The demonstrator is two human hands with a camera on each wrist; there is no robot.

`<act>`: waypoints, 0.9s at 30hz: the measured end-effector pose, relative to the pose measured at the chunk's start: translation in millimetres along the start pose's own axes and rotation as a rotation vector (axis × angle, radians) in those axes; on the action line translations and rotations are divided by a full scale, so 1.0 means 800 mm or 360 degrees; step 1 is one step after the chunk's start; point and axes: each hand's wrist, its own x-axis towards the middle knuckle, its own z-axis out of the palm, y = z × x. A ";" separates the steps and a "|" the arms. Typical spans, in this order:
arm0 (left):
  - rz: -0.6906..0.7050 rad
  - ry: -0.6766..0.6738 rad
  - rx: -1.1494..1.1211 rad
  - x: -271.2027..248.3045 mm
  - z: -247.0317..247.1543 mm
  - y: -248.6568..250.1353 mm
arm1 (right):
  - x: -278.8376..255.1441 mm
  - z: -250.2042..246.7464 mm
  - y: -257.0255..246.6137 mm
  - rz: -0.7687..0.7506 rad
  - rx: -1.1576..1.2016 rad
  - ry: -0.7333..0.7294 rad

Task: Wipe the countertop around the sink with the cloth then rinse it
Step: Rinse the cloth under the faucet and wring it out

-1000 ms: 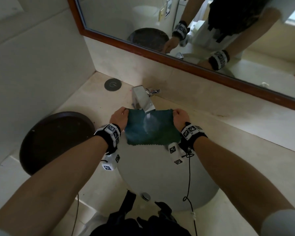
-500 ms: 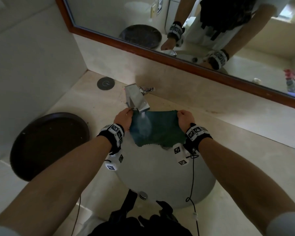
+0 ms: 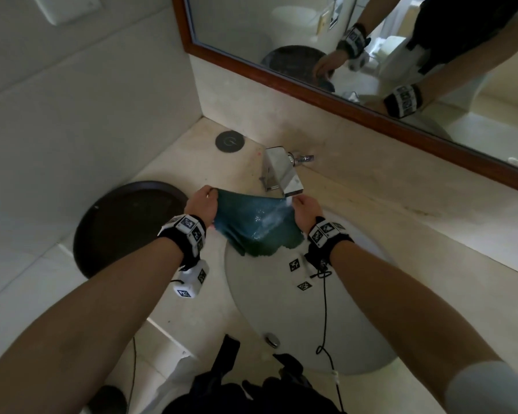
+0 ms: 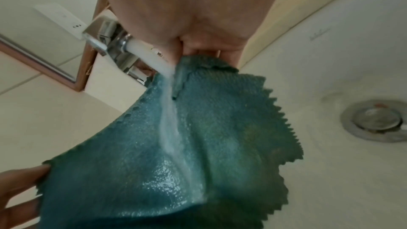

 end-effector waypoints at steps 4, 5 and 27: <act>-0.0010 -0.0049 -0.0076 0.016 -0.003 -0.022 | -0.006 0.014 -0.005 -0.0048 -0.0037 -0.0040; -0.0009 -0.0072 -0.0093 0.010 -0.002 -0.018 | -0.010 0.015 -0.005 -0.0027 -0.0039 -0.0047; 0.0161 -0.0980 -0.0246 -0.079 0.111 0.073 | -0.065 -0.026 0.020 0.0460 0.1336 -0.0066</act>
